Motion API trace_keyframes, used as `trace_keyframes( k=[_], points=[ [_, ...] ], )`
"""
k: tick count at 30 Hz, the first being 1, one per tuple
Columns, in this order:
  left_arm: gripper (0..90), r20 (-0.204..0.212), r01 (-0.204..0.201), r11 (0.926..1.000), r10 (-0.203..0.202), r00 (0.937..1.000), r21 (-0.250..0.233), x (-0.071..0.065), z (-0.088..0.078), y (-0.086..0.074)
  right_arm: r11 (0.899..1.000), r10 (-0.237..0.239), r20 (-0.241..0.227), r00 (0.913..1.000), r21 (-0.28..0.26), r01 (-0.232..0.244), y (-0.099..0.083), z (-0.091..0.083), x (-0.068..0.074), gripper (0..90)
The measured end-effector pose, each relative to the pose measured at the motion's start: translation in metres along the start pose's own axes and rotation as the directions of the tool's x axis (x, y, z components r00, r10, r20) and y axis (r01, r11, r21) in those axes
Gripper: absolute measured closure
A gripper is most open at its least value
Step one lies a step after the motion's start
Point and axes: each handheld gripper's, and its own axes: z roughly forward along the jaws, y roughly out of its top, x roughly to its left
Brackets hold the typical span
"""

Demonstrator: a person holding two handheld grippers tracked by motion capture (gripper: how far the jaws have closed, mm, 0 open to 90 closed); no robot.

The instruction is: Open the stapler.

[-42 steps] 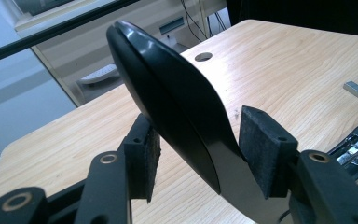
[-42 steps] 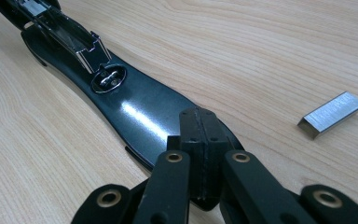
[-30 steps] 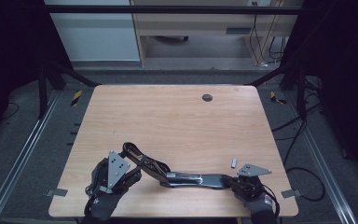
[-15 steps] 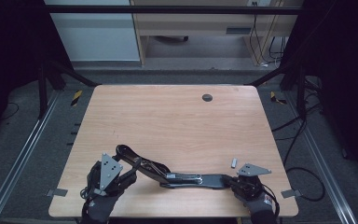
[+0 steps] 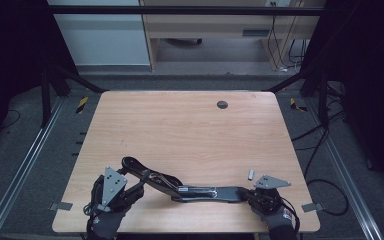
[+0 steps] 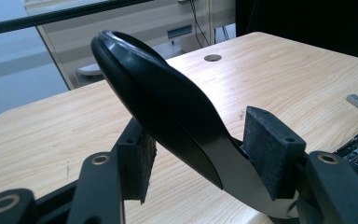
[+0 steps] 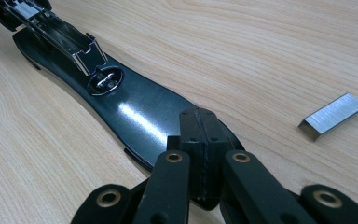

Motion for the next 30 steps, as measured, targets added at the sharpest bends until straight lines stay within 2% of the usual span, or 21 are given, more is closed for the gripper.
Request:
trace_keyframes(
  k=[7,17,20,30],
  points=[
    [43.6,-0.003,-0.004,1.0000,0.004,1.0000,0.002,-0.001,-0.001,0.000,1.000,-0.008,0.001,1.0000,-0.004,0.008,0.000,0.001,0.000,90.0],
    [40.8,-0.027,-0.040,0.9992,0.040,0.9989,0.006,-0.002,-0.003,0.003,1.000,-0.008,0.000,1.0000,0.004,0.008,0.001,0.001,0.000,90.0],
    [40.0,-0.024,-0.037,0.9993,0.037,0.9990,0.002,0.000,-0.007,0.005,1.000,-0.006,0.003,1.0000,0.010,0.006,0.002,0.000,0.000,85.6],
    [36.0,-0.011,-0.037,0.9992,0.037,0.9993,0.013,0.001,-0.020,0.007,0.998,0.017,0.017,0.9997,-0.058,-0.016,0.006,-0.012,-0.003,79.8]
  ],
)
